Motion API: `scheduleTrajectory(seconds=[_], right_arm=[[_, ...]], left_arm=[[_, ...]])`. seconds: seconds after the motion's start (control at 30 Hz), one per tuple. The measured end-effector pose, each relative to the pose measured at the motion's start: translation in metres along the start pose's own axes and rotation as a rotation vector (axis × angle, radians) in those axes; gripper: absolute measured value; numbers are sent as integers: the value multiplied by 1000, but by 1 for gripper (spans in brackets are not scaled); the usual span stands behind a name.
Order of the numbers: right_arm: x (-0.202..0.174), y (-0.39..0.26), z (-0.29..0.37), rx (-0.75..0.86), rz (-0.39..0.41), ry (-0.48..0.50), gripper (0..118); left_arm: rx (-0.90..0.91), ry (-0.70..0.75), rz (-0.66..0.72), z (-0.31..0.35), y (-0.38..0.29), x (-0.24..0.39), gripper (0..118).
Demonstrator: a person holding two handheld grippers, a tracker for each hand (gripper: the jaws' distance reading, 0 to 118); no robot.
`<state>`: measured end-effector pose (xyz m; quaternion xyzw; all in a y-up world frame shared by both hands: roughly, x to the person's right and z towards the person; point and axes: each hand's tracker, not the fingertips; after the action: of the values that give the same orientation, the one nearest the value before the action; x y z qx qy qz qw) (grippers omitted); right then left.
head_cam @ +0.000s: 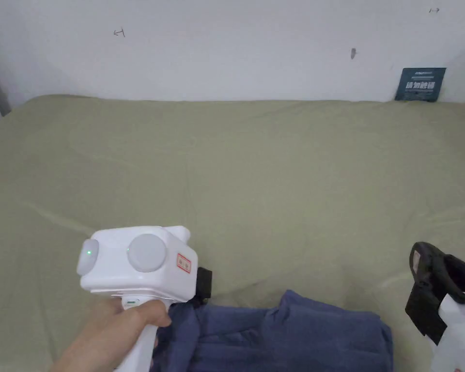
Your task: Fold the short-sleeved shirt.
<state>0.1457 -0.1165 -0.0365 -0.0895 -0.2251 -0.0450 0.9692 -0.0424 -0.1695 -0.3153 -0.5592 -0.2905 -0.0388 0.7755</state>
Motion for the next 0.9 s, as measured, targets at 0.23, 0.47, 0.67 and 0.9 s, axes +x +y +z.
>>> scheduleTrajectory(seconds=[0.23,0.47,0.67,0.9], right_arm=[[21,-6,10,-37,-15,-50,3],[17,-11,0,-55,-24,-43,3],[1,-15,-9,-75,-18,7,3],[-3,-16,-5,-99,10,14,3]], left_arm=[[39,-125,-25,-63,-4,30,115],[47,-224,40,-1,-18,-39,24],[-25,-319,92,-41,-29,-71,0],[-79,-439,113,-117,-57,-16,0]])
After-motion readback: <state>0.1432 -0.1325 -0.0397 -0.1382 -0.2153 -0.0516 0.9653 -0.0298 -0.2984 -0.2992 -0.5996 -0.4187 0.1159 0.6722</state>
